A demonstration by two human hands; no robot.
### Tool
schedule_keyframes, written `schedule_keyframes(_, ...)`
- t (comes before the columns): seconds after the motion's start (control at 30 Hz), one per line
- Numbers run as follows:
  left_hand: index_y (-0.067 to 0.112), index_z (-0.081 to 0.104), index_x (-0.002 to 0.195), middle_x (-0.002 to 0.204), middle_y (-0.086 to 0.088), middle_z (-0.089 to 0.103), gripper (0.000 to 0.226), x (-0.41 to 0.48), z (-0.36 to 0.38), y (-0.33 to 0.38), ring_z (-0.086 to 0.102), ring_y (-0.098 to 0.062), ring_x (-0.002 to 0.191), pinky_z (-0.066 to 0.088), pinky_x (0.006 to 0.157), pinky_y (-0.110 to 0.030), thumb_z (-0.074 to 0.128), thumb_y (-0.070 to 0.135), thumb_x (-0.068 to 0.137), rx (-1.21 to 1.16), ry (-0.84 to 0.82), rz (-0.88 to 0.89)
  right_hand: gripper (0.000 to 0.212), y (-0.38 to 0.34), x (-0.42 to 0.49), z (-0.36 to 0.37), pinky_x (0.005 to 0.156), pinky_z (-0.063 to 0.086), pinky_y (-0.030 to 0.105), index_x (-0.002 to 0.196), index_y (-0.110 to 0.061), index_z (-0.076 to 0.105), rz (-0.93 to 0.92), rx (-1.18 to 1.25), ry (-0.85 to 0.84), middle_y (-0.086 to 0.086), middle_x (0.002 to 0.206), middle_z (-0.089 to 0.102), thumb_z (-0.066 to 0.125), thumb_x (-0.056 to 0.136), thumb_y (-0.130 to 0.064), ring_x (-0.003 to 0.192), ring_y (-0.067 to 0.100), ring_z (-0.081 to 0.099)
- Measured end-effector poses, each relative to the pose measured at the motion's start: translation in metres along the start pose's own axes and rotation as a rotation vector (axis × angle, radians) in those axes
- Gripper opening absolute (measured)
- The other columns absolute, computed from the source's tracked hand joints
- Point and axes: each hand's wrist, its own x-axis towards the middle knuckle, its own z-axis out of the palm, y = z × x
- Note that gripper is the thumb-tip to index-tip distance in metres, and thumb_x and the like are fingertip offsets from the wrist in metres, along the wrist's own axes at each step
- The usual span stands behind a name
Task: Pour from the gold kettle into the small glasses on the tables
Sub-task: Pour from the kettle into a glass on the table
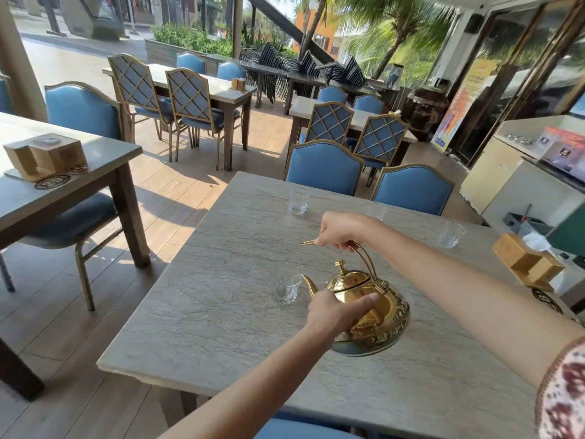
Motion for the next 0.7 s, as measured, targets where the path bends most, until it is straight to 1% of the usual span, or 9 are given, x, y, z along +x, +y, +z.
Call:
schedule_keyframes(0.07,-0.007,0.076,0.105,0.083,-0.013,0.067,0.117,0.001,-0.002,0.0,0.055,-0.02,0.075,0.045,0.07,-0.033,0.076,0.083,0.031,-0.029,-0.007,0.003,0.021,-0.001,0.001,0.0,0.043,0.04,0.025,0.08,-0.004,0.061,0.006,0.007,0.0,0.008,0.065,0.052,0.057,0.093,-0.02,0.048,0.016,0.045)
schedule_keyframes(0.17,-0.01,0.076,0.107,0.076,-0.007,0.063,0.094,0.004,-0.006,-0.001,0.054,-0.018,0.071,0.044,0.069,-0.032,0.086,0.069,0.058,-0.049,-0.037,0.005,0.022,-0.002,0.003,-0.001,0.044,0.039,0.025,0.074,-0.006,0.058,0.008,0.008,-0.002,0.007,0.063,0.052,0.056,0.093,-0.018,0.046,0.015,0.045)
schedule_keyframes(0.3,-0.008,0.074,0.11,0.075,-0.004,0.065,0.079,0.003,-0.009,0.001,0.058,-0.016,0.073,0.049,0.07,-0.029,0.086,0.06,0.07,-0.052,-0.039,-0.006,0.019,-0.006,0.007,-0.002,0.044,0.04,0.025,0.075,-0.006,0.057,0.037,0.002,-0.022,0.007,0.063,0.052,0.057,0.092,-0.015,0.046,0.015,0.044)
schedule_keyframes(0.37,-0.008,0.073,0.111,0.082,-0.01,0.072,0.078,0.002,-0.009,0.002,0.062,-0.017,0.077,0.055,0.078,-0.035,0.086,0.058,0.072,-0.054,-0.046,-0.005,0.017,-0.008,0.009,-0.003,0.045,0.041,0.025,0.076,-0.006,0.057,0.059,-0.003,-0.034,0.007,0.064,0.052,0.058,0.091,-0.014,0.047,0.015,0.044)
schedule_keyframes(0.43,-0.006,0.072,0.113,0.092,-0.014,0.076,0.082,-0.002,-0.011,0.005,0.068,-0.022,0.087,0.058,0.088,-0.038,0.087,0.061,0.068,-0.057,-0.057,-0.007,0.017,-0.009,0.012,-0.003,0.045,0.041,0.025,0.076,-0.007,0.057,0.073,-0.008,-0.04,0.007,0.065,0.053,0.059,0.091,-0.014,0.048,0.015,0.045)
schedule_keyframes(0.53,-0.003,0.072,0.113,0.107,-0.021,0.079,0.113,-0.001,-0.013,0.006,0.075,-0.031,0.102,0.059,0.093,-0.043,0.079,0.079,0.035,-0.054,-0.056,-0.004,0.017,-0.009,0.015,-0.003,0.046,0.041,0.025,0.076,-0.007,0.058,0.082,-0.002,-0.042,0.006,0.065,0.053,0.059,0.09,-0.015,0.048,0.015,0.045)
schedule_keyframes(0.57,-0.003,0.073,0.113,0.11,-0.023,0.078,0.118,-0.001,-0.014,0.006,0.075,-0.03,0.1,0.06,0.092,-0.043,0.076,0.08,0.029,-0.049,-0.054,0.003,0.017,-0.01,0.016,-0.003,0.046,0.042,0.025,0.076,-0.007,0.059,0.085,0.003,-0.042,0.006,0.066,0.053,0.059,0.09,-0.015,0.049,0.015,0.045)
schedule_keyframes(0.63,-0.005,0.073,0.112,0.106,-0.021,0.079,0.12,0.001,-0.015,0.005,0.073,-0.025,0.091,0.06,0.093,-0.044,0.075,0.08,0.027,-0.057,-0.055,0.014,0.016,-0.01,0.018,-0.002,0.046,0.041,0.025,0.076,-0.007,0.059,0.088,0.011,-0.043,0.006,0.066,0.053,0.059,0.09,-0.015,0.049,0.015,0.045)
schedule_keyframes(0.7,-0.004,0.072,0.114,0.107,-0.018,0.079,0.117,0.002,-0.017,0.004,0.074,-0.027,0.097,0.06,0.095,-0.044,0.078,0.079,0.031,-0.058,-0.062,0.007,0.018,-0.011,0.019,-0.002,0.045,0.04,0.024,0.075,-0.007,0.059,0.093,0.022,-0.042,0.006,0.063,0.052,0.059,0.09,-0.016,0.047,0.015,0.044)
